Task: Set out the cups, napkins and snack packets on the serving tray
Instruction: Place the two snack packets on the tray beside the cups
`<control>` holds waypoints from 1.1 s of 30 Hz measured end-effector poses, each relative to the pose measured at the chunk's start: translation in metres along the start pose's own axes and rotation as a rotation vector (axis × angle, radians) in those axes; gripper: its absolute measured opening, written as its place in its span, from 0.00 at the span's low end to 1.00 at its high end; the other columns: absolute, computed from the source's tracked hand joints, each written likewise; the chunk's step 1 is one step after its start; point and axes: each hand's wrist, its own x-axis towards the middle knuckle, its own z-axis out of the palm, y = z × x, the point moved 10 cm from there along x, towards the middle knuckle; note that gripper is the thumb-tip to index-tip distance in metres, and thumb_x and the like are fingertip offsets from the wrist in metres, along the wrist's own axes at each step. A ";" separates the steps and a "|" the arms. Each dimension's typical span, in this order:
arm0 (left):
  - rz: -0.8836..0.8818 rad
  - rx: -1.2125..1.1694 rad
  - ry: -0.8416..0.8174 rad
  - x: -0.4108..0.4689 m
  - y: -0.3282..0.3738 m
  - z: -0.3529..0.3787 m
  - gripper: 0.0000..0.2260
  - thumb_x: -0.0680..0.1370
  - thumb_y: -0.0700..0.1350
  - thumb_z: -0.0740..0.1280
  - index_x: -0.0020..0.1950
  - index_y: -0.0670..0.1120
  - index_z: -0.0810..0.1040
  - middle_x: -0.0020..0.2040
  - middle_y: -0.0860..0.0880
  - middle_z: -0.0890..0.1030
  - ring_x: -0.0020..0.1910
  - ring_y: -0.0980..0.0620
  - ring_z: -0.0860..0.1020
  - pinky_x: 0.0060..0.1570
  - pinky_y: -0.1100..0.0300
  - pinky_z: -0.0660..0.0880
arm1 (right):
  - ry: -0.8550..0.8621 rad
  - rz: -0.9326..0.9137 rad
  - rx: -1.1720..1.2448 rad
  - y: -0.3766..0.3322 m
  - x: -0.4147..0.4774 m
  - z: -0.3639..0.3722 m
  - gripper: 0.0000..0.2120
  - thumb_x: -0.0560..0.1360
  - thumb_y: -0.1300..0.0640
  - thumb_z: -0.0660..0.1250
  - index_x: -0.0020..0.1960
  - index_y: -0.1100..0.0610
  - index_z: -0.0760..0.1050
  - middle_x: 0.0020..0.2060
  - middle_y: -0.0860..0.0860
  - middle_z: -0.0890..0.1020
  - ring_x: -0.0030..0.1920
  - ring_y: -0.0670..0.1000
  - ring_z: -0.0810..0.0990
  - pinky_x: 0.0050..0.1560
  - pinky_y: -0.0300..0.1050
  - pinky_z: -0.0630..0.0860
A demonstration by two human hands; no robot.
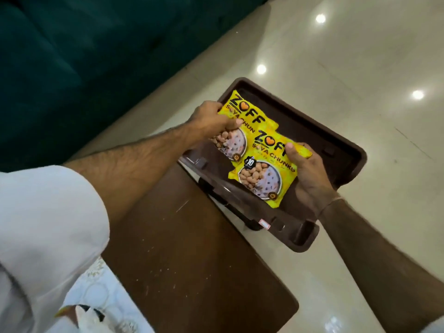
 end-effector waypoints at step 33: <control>-0.605 -0.770 0.946 -0.655 -0.577 -0.252 0.10 0.71 0.49 0.78 0.46 0.46 0.83 0.38 0.50 0.87 0.41 0.46 0.86 0.32 0.59 0.82 | -0.697 0.147 -0.925 0.297 -0.275 0.373 0.19 0.76 0.48 0.71 0.54 0.64 0.82 0.50 0.64 0.86 0.50 0.66 0.86 0.55 0.71 0.78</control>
